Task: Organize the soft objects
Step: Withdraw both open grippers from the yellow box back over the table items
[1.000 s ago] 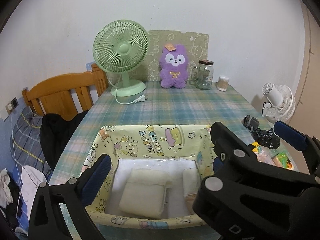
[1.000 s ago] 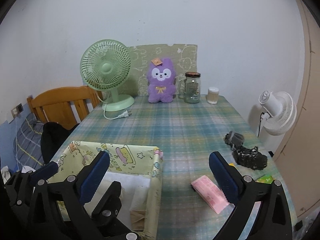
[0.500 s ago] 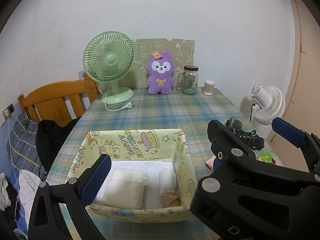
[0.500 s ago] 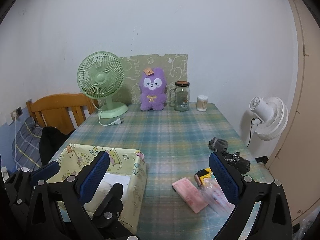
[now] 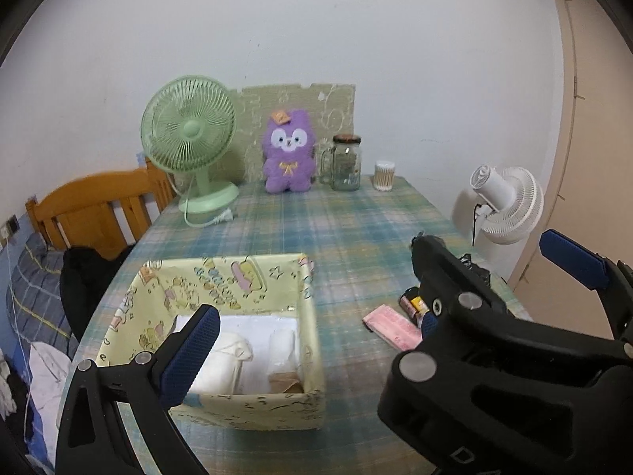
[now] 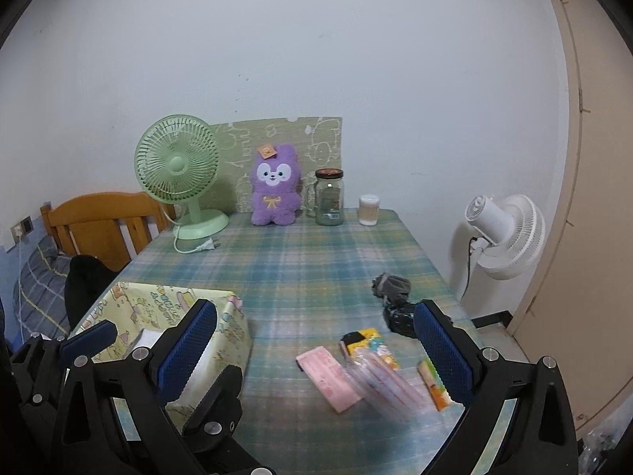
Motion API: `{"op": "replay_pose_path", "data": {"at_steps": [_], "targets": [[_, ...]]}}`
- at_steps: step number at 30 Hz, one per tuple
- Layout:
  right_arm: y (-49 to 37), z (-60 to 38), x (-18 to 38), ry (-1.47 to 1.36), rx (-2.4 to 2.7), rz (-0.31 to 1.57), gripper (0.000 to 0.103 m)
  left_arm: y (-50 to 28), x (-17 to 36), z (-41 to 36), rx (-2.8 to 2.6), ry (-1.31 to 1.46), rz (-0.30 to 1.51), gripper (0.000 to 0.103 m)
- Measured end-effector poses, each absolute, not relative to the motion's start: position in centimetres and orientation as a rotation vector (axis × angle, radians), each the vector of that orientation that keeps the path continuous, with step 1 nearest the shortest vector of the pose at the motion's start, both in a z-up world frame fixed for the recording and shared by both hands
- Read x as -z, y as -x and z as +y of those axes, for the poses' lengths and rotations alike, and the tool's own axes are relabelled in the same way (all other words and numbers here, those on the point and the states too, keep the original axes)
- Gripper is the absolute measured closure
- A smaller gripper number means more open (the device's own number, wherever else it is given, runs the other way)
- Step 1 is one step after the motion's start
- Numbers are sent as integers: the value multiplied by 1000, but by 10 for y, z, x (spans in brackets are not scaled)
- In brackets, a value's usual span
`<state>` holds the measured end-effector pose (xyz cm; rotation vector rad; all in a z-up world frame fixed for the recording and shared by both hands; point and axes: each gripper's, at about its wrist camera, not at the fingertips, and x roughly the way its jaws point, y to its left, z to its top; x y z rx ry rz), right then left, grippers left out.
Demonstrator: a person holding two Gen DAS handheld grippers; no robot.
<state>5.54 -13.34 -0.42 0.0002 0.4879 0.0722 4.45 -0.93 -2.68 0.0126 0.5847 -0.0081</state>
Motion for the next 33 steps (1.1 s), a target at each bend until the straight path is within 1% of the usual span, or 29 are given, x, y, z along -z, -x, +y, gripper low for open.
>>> {"op": "replay_pose_path", "data": {"at_steps": [7, 14, 25, 33], "targets": [[-47, -159, 4, -19, -61, 469, 2, -41, 25, -31, 8, -23, 562, 0], [-44, -184, 10, -43, -44, 468, 2, -44, 31, -54, 50, -18, 579, 0], [-45, -214, 30, -23, -45, 491, 2, -48, 51, -85, 86, -25, 609, 2], [-49, -227, 54, -21, -43, 528, 2, -53, 75, -99, 115, -15, 648, 2]]}}
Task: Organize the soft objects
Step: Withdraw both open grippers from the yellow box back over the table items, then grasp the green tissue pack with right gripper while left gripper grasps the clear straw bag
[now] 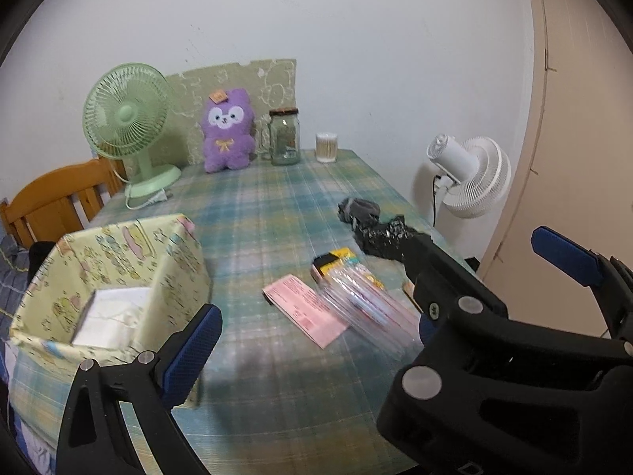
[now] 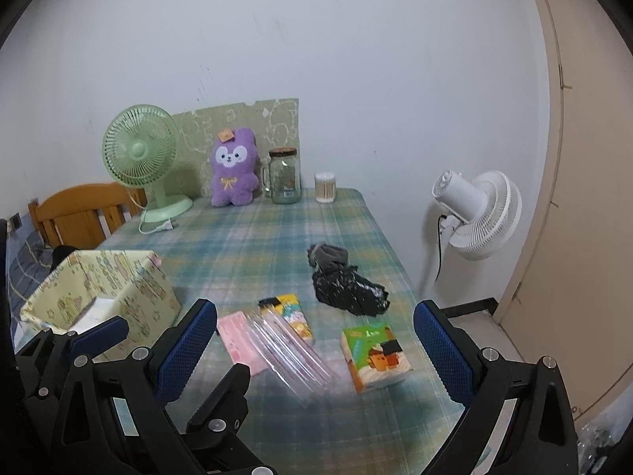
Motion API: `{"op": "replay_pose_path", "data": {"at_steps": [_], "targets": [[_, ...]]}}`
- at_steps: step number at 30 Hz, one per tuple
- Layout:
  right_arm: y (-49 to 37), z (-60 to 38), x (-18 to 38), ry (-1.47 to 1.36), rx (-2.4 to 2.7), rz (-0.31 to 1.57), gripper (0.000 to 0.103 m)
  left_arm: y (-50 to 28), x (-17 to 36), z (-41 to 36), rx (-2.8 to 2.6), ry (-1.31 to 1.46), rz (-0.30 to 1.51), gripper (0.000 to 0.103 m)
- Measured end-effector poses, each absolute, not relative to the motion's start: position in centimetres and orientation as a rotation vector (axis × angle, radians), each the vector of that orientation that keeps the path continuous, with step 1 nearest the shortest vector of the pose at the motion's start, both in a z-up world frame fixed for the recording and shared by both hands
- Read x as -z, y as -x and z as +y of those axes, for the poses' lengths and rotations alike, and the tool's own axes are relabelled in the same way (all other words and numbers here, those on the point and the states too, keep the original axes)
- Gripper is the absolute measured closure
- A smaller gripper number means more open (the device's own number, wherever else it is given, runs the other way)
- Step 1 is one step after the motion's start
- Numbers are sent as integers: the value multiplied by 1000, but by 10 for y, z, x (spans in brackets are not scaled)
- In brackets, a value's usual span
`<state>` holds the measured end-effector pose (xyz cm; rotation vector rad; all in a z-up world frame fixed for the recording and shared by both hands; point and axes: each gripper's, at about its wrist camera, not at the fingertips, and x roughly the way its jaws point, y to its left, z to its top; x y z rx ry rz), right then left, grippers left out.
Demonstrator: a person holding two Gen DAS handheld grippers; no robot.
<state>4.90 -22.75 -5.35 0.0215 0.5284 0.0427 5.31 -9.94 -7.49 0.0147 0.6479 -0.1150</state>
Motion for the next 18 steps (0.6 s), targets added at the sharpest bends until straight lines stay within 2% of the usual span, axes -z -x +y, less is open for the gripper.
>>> {"op": "replay_pose_path", "data": {"at_steps": [16, 18], "targets": [[-67, -250, 102, -47, -24, 614, 2, -71, 116, -119, 152, -36, 714, 2], [-70, -252, 106, -45, -22, 626, 6, -71, 119, -124, 161, -43, 713, 2]]}}
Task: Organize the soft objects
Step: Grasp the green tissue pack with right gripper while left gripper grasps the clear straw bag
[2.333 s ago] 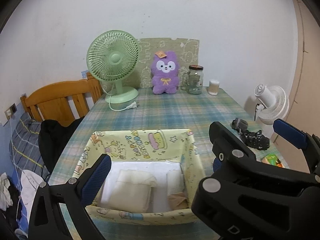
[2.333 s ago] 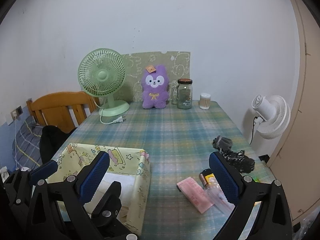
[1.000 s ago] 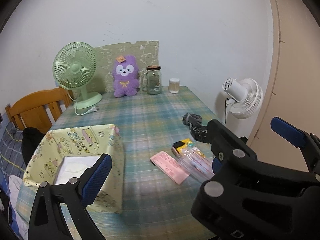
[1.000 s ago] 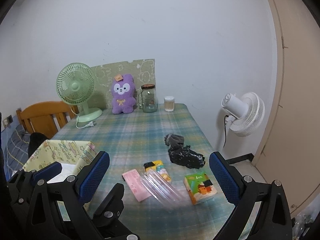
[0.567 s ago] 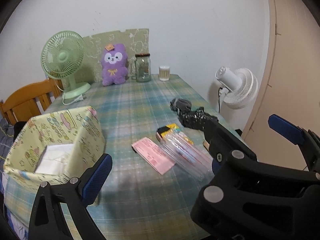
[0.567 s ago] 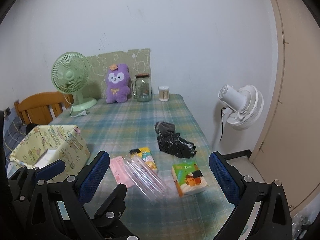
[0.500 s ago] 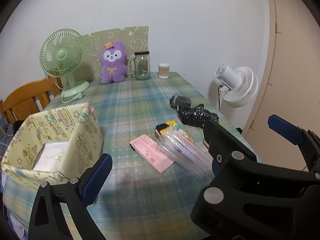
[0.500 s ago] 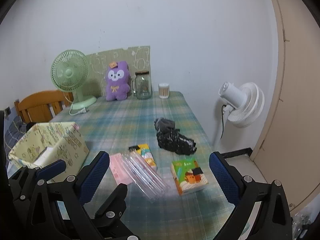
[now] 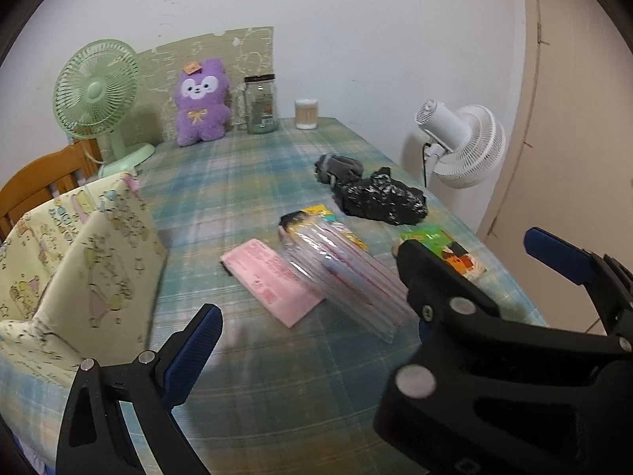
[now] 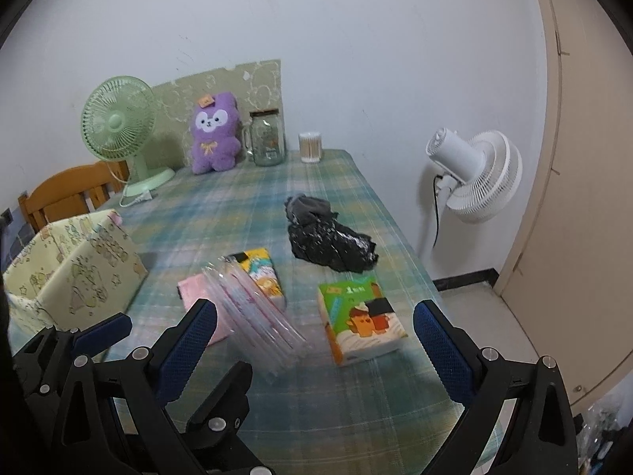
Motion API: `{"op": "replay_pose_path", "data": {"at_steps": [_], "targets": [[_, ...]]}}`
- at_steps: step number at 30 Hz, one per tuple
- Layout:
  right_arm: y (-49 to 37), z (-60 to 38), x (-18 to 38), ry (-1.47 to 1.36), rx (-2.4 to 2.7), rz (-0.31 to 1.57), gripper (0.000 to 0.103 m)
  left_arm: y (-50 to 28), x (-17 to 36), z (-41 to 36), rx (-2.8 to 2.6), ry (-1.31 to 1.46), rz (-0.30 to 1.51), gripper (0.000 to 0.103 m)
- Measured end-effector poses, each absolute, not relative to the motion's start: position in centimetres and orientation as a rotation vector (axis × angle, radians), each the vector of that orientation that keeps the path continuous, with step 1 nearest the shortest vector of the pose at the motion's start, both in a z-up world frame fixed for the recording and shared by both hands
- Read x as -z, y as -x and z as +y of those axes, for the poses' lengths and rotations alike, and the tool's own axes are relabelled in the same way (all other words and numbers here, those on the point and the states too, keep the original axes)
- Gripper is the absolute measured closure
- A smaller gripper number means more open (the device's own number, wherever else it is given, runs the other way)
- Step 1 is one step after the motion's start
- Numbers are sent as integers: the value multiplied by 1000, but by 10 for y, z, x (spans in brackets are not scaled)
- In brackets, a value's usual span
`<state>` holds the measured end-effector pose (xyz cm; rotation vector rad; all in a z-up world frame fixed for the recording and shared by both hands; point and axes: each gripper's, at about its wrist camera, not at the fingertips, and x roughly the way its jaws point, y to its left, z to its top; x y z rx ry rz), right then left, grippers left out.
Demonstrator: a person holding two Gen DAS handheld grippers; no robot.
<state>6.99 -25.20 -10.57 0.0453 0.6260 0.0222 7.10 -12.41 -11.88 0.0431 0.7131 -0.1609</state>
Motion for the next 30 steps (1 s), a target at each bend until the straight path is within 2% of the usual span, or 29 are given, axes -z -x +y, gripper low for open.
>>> {"op": "replay_pose_path", "data": {"at_steps": [2, 25, 30], "targets": [[-75, -256, 110, -39, -15, 643, 8, -74, 122, -129, 172, -48, 723, 2], [-130, -288, 150, -62, -31, 785, 9, -112, 142, -161, 148, -126, 756, 3], [-139, -290, 160, -93, -57, 843, 37, -119, 147, -161, 165, -125, 795, 6]]}}
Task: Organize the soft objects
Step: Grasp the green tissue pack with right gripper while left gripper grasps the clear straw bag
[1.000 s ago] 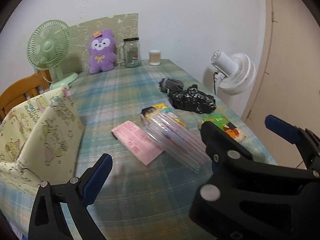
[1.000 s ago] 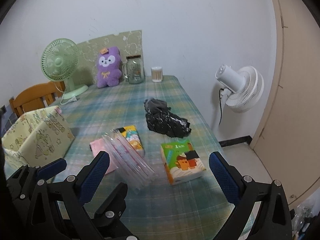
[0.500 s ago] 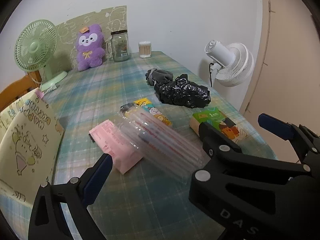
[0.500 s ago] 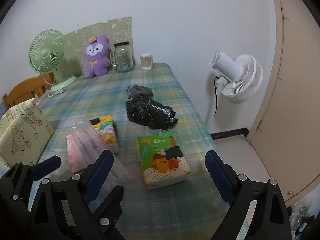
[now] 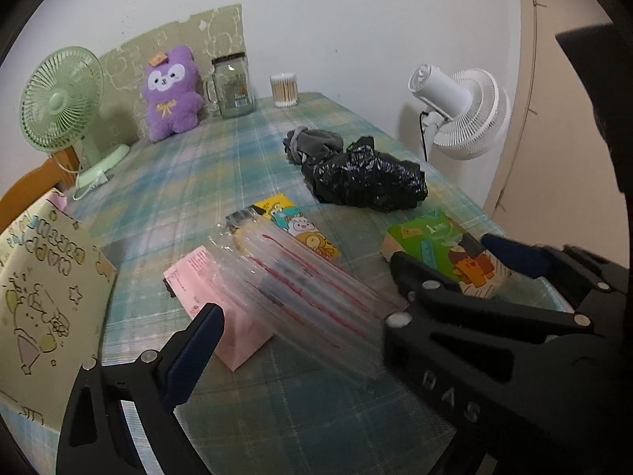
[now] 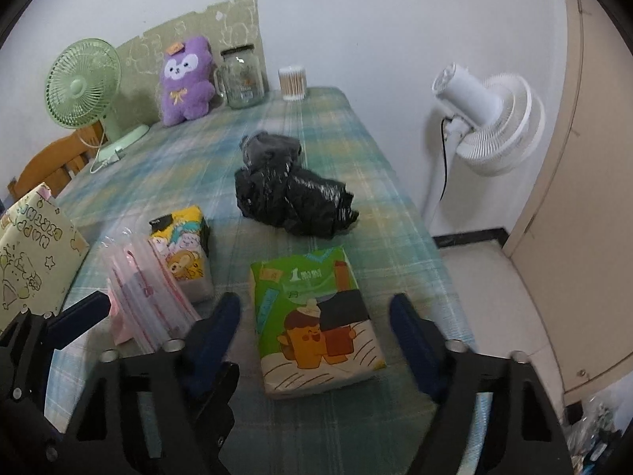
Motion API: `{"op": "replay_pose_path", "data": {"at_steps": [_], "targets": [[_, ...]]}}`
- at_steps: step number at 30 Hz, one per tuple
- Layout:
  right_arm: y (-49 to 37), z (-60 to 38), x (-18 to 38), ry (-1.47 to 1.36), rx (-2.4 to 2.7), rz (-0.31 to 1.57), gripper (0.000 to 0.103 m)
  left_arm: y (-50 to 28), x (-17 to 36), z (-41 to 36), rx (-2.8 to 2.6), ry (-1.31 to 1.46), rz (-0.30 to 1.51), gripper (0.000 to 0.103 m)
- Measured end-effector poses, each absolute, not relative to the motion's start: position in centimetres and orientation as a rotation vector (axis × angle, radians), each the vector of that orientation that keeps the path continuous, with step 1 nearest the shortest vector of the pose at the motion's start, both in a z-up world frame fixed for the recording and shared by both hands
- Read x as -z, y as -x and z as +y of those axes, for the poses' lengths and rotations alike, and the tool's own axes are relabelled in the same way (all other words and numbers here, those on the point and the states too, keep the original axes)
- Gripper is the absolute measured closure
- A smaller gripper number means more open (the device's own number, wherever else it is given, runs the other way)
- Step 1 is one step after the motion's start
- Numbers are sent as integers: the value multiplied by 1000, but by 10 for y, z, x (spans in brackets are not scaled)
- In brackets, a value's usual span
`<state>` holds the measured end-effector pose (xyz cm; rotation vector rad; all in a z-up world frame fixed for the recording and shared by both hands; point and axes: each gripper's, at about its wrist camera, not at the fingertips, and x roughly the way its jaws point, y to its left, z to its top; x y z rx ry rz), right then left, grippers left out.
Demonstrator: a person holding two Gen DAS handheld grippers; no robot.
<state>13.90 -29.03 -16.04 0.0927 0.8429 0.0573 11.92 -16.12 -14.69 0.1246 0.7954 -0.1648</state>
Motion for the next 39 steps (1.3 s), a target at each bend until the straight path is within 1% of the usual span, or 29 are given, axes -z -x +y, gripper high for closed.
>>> {"op": "replay_pose_path", "data": {"at_steps": [1, 2, 3, 16, 17, 19, 20, 21, 23, 28, 30, 33, 36, 39], "targets": [[-140, -291, 162, -102, -66, 849, 38, -120, 147, -161, 175, -119, 804, 7], [-140, -291, 161, -101, -67, 846, 42, -121, 148, -161, 185, -111, 811, 7], [-139, -291, 160, -96, -61, 840, 50, -121, 148, -161, 180, -108, 811, 7], [-143, -291, 137, -105, -68, 762, 50, -130, 133, -155, 119, -79, 738, 7], [-143, -290, 136, -104, -67, 761, 50, -130, 133, -156, 117, -79, 738, 10], [-144, -288, 137, -105, -71, 766, 50, -133, 135, -156, 128, -78, 748, 21], [-144, -287, 137, -104, -73, 769, 50, -133, 136, -156, 144, -75, 753, 36], [-144, -286, 138, -102, -75, 772, 49, -133, 136, -156, 163, -70, 763, 41], [-143, -284, 138, -105, -77, 777, 49, -131, 136, -157, 166, -72, 758, 42], [-137, -285, 138, -131, -67, 780, 49, -127, 134, -157, 184, -79, 762, 55], [-134, -286, 138, -143, -63, 782, 49, -124, 133, -157, 193, -83, 761, 63], [-128, -286, 137, -155, -54, 781, 49, -121, 132, -157, 214, -84, 769, 70], [-121, -286, 134, -166, -45, 774, 49, -117, 130, -157, 237, -81, 772, 77], [-118, -285, 131, -175, -36, 769, 49, -114, 127, -156, 249, -81, 773, 81]]}}
